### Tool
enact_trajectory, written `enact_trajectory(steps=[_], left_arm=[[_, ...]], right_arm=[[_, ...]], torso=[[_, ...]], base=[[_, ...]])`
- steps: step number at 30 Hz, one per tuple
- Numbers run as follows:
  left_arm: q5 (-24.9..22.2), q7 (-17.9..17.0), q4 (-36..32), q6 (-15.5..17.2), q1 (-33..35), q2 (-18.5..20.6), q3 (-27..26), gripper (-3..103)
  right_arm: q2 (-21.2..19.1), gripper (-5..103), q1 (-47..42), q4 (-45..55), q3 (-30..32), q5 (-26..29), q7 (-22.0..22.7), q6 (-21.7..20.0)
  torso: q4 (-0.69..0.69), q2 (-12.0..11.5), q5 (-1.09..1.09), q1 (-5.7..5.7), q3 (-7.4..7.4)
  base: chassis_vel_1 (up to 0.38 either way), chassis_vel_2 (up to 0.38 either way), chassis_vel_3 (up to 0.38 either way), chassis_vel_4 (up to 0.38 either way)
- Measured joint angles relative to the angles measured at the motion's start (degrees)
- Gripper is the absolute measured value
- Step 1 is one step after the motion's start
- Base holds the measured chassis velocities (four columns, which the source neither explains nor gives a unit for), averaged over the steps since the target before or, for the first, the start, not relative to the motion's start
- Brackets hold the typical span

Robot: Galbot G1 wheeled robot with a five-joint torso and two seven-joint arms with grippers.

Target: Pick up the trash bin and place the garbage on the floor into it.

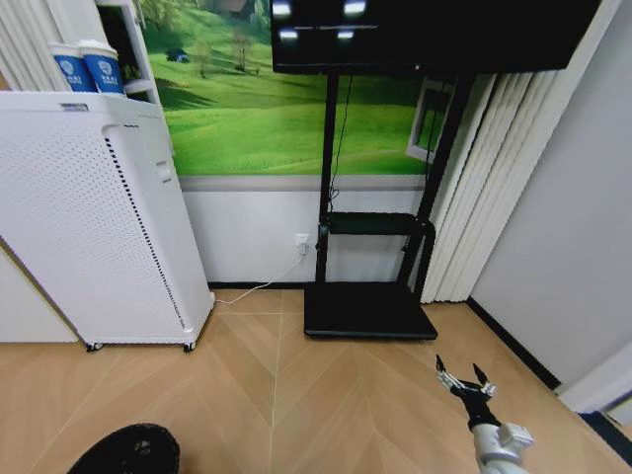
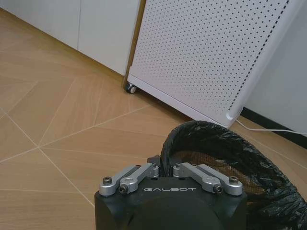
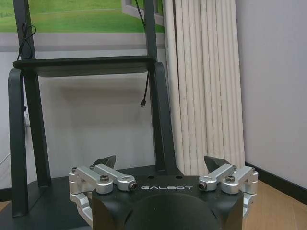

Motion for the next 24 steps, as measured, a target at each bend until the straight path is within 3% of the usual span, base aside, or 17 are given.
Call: enact_trajectory(steps=[4,6,7,9,10,12,15,17,19,21,24], left_arm=[[0.2,-1.4,0.0,0.0,-0.4,-0.1,-0.2,4],[0.2,-2.1,0.0,0.0,-0.5,-0.1,-0.5,9],[0.2,-2.7,0.0,0.0,-0.6,-0.1,-0.6,19],[0.2,-3.0,0.0,0.1,-0.6,0.0,-0.7,19],[0.1,-3.4,0.2,0.2,-0.8,0.0,-0.8,30],[0.1,-3.4,0.3,0.3,-0.9,0.0,-0.9,30],[0.0,-3.5,0.4,0.6,-1.1,0.2,-1.0,47],[-0.2,-3.5,0.4,0.8,-1.1,0.2,-1.1,47],[-0.4,-3.5,0.4,1.0,-1.3,0.3,-1.3,64],[-0.4,-3.5,0.3,1.1,-1.4,0.4,-1.4,64],[-1.1,-3.5,0.2,1.4,-1.3,0.7,-1.9,75]], right_arm=[[-0.1,100,0.2,-0.6,0.0,0.1,0.0,0.2],[-0.1,100,0.4,-1.0,0.0,0.1,0.0,0.3],[-0.1,100,0.4,-1.1,0.0,0.4,0.0,0.3],[-0.2,100,0.4,-1.1,0.0,0.8,0.0,0.2],[-0.4,100,0.4,-1.0,0.0,1.4,0.1,0.0],[-0.5,100,0.4,-1.0,0.0,1.5,0.1,0.0],[-0.7,100,0.7,-1.4,0.0,1.6,0.1,-0.1],[-0.8,100,0.8,-1.6,0.0,1.6,0.1,-0.1],[-0.9,100,0.8,-2.0,0.2,1.7,0.1,-0.1],[-0.9,100,0.9,-2.1,0.2,1.7,0.1,-0.1],[-0.9,100,0.8,-2.5,0.4,1.7,0.1,-0.1]], torso=[[0.0,0.0,0.0,0.0,0.0],[-0.01,0.0,0.01,0.0,0.0],[0.0,0.0,0.02,0.0,0.0],[0.0,0.0,0.01,0.0,0.0],[0.0,0.0,0.0,0.0,0.0],[0.0,0.0,0.0,0.0,0.0],[0.0,0.0,0.0,0.0,0.0],[0.0,0.0,0.0,0.0,0.0],[0.0,0.0,0.0,0.0,0.0],[0.0,0.0,-0.01,0.0,0.0],[0.0,0.0,-0.01,0.0,0.0]], base=[[0.0,0.0,0.0,0.0],[0.0,0.0,0.0,0.0],[0.0,0.0,0.0,0.0],[0.0,0.0,0.0,0.0],[0.0,0.0,0.0,0.0],[0.0,0.0,0.0,0.0],[0.0,0.0,0.0,0.0],[0.0,0.0,0.0,0.0],[0.0,0.0,0.0,0.0],[0.0,0.0,0.0,0.0],[0.0,0.0,0.0,0.0]])
